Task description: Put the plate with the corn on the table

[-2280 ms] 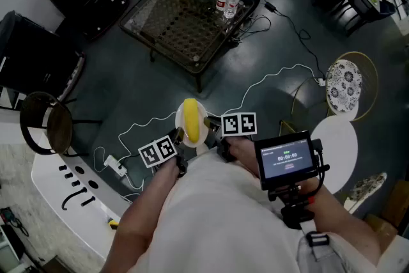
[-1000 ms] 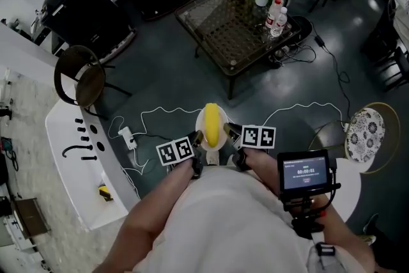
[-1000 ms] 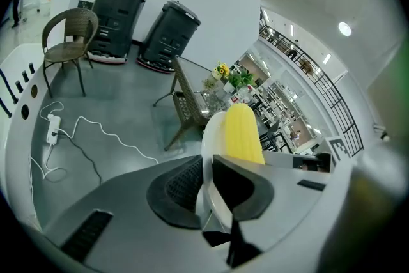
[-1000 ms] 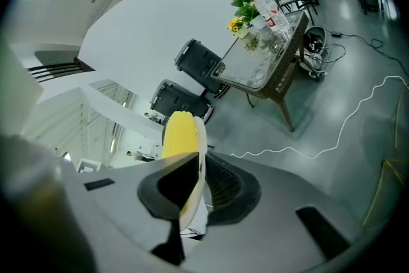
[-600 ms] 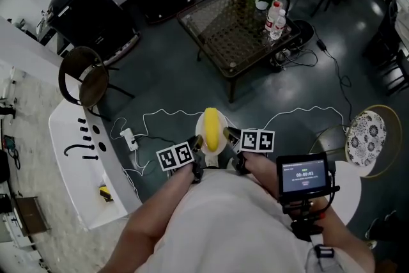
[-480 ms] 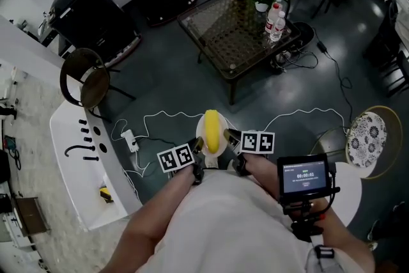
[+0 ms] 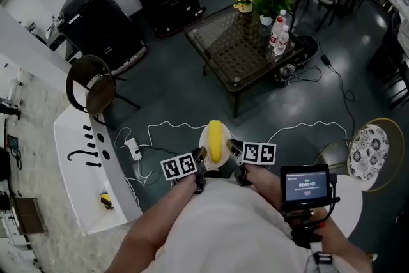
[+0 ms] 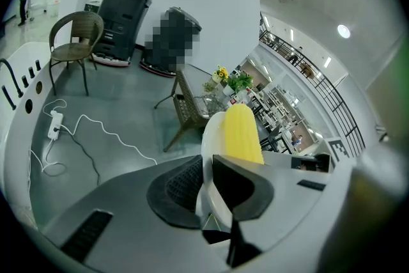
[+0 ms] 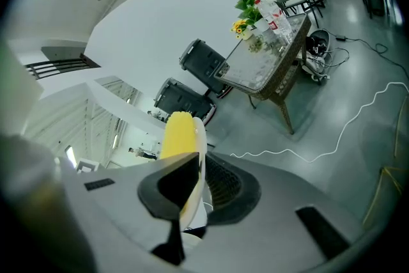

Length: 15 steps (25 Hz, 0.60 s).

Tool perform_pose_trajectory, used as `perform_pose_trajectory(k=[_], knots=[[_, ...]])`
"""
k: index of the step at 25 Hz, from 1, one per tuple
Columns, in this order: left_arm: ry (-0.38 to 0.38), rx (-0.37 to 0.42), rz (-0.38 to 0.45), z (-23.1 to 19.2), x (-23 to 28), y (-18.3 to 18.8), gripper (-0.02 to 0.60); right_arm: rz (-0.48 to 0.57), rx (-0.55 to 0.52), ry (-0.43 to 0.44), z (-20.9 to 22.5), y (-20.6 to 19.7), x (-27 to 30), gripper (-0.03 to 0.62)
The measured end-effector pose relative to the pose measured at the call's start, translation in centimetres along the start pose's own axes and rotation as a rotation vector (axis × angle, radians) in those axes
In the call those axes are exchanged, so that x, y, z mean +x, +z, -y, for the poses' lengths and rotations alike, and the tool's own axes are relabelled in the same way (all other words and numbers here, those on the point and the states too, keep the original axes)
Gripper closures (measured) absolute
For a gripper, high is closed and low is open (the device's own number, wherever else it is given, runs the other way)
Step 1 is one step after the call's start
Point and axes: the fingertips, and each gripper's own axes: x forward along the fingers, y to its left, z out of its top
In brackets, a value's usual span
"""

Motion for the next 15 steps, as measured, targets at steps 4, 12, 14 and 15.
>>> perform_pose_trajectory(k=[4,12,14,15], knots=[[-0.008,-0.004,-0.006,-0.4,0.7,0.4,0.526,0.009,-0.001,-0.013,0.4,0.4,0.7,0.559],[-0.032,0.013,-0.036,-1.5,3.2,3.4,0.526,0.014,0.019,-0.050,1.2,2.8,3.2,0.559],[-0.035,0.023,-0.043,-1.8,3.8,4.6,0.526,0.018,0.023,-0.052,1.2,3.7,4.1,0.559],[-0.035,0.029,-0.046,-2.0,4.1,5.3,0.526,0.021,0.023,-0.051,1.1,4.2,4.6,0.557]])
